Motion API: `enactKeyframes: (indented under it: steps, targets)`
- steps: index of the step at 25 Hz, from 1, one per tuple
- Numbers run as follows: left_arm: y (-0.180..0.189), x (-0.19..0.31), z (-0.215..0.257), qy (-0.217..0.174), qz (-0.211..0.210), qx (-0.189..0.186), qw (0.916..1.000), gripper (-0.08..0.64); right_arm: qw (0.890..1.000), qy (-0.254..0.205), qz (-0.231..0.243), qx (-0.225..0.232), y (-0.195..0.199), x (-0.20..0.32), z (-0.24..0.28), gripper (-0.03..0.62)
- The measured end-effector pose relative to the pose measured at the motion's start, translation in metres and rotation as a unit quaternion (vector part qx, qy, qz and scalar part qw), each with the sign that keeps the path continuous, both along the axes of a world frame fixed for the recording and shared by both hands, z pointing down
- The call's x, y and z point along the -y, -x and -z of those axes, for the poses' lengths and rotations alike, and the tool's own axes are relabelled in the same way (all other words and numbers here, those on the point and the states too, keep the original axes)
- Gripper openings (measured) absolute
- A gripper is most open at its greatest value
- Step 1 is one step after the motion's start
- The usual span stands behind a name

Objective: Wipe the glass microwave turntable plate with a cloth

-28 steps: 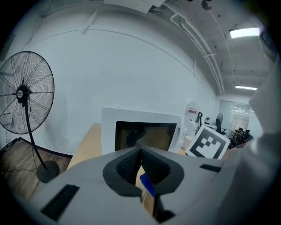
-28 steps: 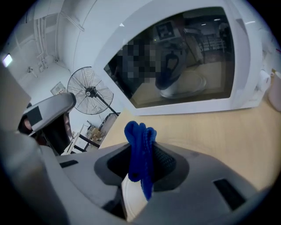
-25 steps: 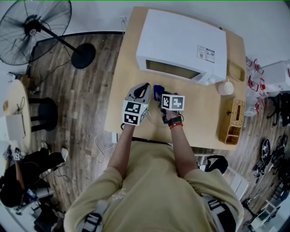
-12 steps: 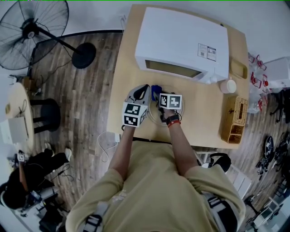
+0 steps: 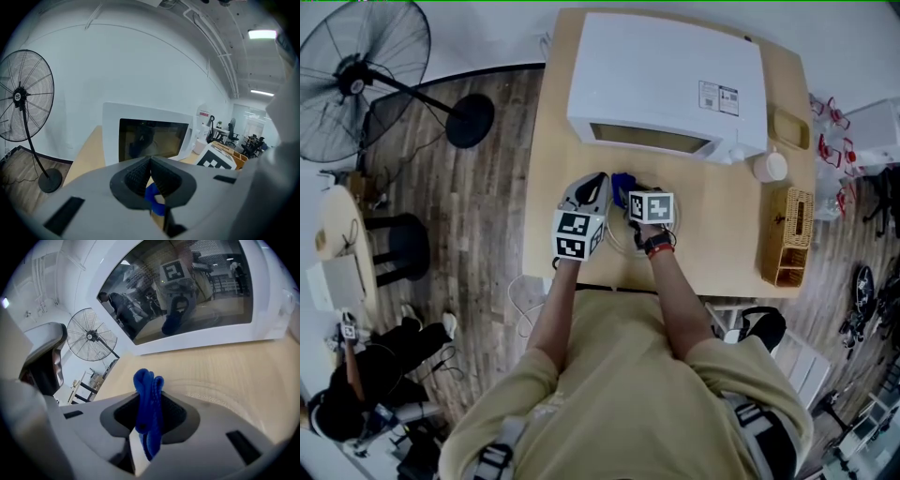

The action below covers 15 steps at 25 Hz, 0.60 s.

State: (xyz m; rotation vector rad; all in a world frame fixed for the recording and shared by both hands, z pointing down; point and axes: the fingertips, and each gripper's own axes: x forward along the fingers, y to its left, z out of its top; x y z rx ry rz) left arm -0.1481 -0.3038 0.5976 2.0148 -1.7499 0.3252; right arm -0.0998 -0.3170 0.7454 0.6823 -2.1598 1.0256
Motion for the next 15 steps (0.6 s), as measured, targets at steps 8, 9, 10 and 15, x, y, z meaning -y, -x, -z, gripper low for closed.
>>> enactKeyframes:
  steps: [8, 9, 10, 15]
  targets:
    - [-0.01, 0.006, -0.008, 0.007, -0.014, 0.001, 0.9999, 0.018, 1.0, -0.003, -0.008, -0.001, -0.009, 0.004, -0.002, 0.123]
    - [-0.012, 0.007, -0.009, 0.007, -0.016, 0.001, 0.9999, 0.018, 1.0, -0.002, -0.009, -0.001, -0.01, 0.005, -0.002, 0.123]
    - [-0.012, 0.008, -0.009, 0.007, -0.017, 0.0, 0.9998, 0.018, 1.0, -0.002, -0.009, 0.0, -0.011, 0.005, -0.003, 0.123]
    - [-0.016, 0.01, -0.015, 0.013, -0.018, -0.01, 0.9997, 0.018, 1.0, -0.009, -0.01, -0.004, -0.015, 0.007, -0.003, 0.124]
